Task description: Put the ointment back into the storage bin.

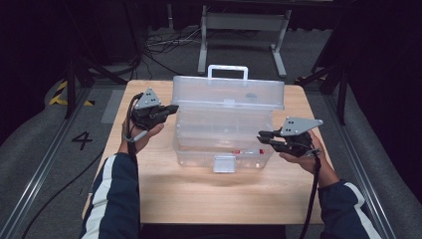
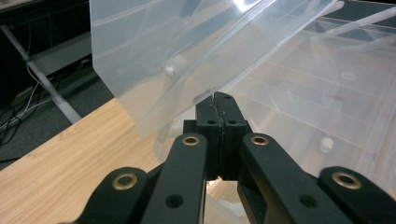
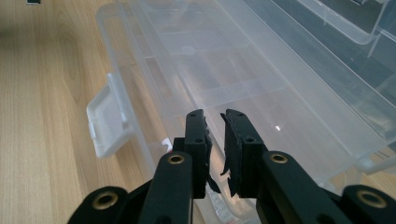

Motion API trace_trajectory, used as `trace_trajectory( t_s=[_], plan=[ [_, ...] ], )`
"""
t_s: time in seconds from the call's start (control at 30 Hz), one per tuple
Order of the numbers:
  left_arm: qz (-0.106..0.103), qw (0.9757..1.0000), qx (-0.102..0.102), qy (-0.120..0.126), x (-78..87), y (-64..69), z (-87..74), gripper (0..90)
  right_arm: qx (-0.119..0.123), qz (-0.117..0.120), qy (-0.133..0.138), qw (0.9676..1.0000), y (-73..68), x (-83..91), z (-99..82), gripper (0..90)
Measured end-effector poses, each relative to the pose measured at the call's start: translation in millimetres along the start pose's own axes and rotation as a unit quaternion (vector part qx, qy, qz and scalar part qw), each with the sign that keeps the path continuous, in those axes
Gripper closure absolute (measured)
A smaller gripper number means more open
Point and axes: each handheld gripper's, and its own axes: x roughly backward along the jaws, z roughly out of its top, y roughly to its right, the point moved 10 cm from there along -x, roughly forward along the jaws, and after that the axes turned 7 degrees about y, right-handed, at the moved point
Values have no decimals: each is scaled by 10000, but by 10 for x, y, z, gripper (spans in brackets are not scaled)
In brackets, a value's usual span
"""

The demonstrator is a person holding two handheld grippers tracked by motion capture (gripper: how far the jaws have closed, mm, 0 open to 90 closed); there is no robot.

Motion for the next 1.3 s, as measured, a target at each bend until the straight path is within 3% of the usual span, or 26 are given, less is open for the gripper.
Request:
trace_trajectory(
  t_s=[0.77, 1.3],
  plan=[
    [-94, 9990, -117, -410, 55, 129, -267, 900, -43, 55, -188, 9998, -58, 57, -156, 808],
    [-50, 9990, -58, -448, 111, 133, -380, 900, -74, -94, -88, 9999, -34, 205, -178, 804]
  ],
)
